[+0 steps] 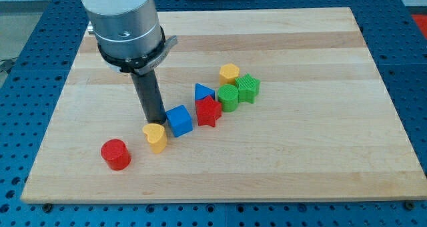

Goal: Push the red staryellow heart and blue cube towards the center

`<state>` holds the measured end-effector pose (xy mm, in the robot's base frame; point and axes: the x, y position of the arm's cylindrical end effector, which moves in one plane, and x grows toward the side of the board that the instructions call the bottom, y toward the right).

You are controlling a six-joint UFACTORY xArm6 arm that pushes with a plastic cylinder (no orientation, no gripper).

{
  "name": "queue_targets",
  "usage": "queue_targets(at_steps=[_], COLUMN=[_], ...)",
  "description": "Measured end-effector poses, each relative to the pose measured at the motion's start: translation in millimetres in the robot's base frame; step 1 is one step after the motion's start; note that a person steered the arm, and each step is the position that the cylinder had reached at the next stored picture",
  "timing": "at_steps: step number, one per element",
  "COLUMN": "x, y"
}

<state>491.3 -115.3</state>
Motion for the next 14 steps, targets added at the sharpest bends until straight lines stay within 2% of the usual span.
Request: queue_targets(at_steps=[1, 2, 3, 6, 7, 8, 9, 10, 11, 12, 14], x=[-7.8, -6.7, 17.4, 30.3, 27.8, 47.4, 86.7, 86.7, 52.1, -6.7, -7.4], y=[-40.9, -45.2, -75.0, -126.9, -127.2, -123.2, -89.0, -89.0, -52.7, -13.6, -25.9])
